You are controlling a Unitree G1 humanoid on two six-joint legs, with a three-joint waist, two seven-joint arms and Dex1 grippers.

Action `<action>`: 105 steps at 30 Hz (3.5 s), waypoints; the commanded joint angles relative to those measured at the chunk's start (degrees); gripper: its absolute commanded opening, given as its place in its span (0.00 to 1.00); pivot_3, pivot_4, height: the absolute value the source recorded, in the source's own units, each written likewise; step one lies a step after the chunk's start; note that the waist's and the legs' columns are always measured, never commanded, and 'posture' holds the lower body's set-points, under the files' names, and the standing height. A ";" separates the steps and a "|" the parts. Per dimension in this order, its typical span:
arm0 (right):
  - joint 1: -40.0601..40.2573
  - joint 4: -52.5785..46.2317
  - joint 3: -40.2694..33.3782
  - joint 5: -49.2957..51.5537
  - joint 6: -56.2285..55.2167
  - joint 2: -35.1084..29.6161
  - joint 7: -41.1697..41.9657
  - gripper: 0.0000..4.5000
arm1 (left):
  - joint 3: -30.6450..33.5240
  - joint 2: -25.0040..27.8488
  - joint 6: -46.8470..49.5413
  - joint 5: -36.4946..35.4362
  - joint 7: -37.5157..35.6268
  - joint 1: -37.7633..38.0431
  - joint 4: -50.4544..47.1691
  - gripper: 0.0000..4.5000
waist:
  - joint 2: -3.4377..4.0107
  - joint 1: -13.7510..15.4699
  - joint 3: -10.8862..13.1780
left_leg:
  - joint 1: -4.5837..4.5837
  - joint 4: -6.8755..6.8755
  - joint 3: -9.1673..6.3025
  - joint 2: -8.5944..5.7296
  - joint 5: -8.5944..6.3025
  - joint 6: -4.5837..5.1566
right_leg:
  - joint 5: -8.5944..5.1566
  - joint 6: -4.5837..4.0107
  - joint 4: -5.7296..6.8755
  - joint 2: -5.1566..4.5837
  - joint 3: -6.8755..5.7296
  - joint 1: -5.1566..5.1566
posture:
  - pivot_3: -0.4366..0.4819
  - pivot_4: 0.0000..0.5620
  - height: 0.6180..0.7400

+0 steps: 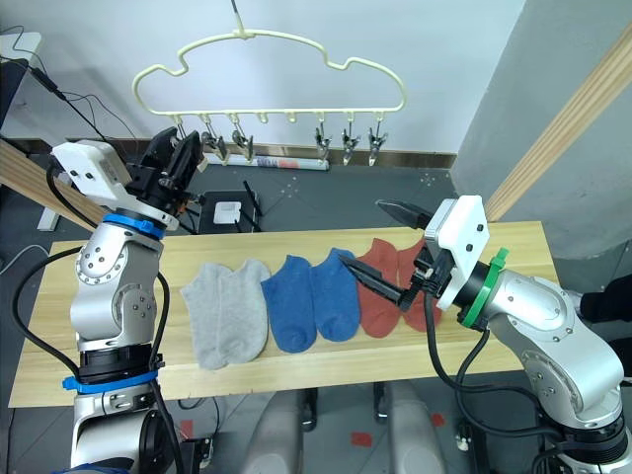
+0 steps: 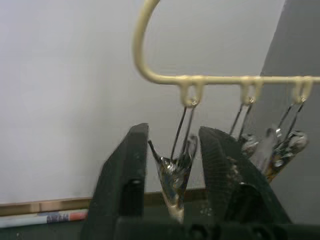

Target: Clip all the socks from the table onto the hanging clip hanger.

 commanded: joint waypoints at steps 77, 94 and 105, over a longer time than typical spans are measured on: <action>-1.84 -1.05 0.25 2.69 -0.92 0.94 1.31 1.00 | -0.63 2.98 16.83 2.83 6.21 -2.90 -11.89 0.43 | 0.00 0.13 0.00 | -0.20 0.04 -0.10 -0.01 0.05 -0.08 | 0.05 0.08 0.06 0.00 -0.06 -0.15 | 0.45 0.80 1.00; -4.46 0.96 2.30 1.15 -2.23 1.95 1.89 1.00 | -0.30 3.29 11.87 3.27 3.38 -3.11 -7.63 0.43 | 0.00 0.30 0.00 | -0.22 0.04 -0.12 -0.01 0.07 -0.10 | 0.05 0.07 0.10 -0.03 -0.10 -0.17 | 0.46 0.79 1.00; -3.23 0.41 1.63 0.87 -2.31 1.49 1.72 1.00 | -0.81 2.96 10.82 3.47 3.52 -3.72 -6.52 0.35 | 0.00 0.29 0.00 | -0.22 0.05 -0.12 -0.01 0.07 -0.10 | 0.05 0.07 0.10 -0.03 -0.11 -0.17 | 0.46 0.79 1.00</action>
